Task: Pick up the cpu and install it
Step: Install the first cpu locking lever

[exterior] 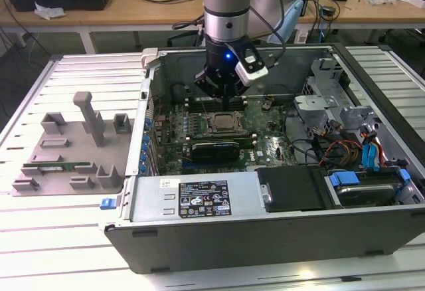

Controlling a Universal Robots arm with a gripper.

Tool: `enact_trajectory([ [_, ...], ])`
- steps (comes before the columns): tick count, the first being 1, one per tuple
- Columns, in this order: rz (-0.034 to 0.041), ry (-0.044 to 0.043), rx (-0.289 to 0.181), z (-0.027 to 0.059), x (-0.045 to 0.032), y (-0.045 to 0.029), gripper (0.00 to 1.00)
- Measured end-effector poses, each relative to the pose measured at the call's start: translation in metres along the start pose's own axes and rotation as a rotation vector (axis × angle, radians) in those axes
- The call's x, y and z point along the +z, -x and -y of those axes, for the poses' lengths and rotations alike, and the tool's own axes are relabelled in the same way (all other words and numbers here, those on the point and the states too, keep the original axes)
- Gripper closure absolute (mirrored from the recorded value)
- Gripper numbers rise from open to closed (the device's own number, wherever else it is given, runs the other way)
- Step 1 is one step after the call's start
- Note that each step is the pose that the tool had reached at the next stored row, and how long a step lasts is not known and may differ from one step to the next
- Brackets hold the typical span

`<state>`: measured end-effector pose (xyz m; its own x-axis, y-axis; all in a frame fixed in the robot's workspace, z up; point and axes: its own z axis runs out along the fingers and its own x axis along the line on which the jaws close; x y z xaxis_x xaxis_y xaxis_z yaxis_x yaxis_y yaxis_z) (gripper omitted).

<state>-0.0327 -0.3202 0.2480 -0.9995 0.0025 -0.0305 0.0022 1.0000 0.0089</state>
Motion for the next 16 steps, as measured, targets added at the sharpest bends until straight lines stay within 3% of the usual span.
enact_trajectory([
  [5,0.0,0.0001,0.0,0.0001,-0.0002,-0.0085,0.89],
  [9,0.0,0.0001,0.0,0.0001,-0.0008,-0.0267,0.89],
  [16,0.0001,0.0002,0.0,0.0001,-0.0015,-0.0507,0.89],
])
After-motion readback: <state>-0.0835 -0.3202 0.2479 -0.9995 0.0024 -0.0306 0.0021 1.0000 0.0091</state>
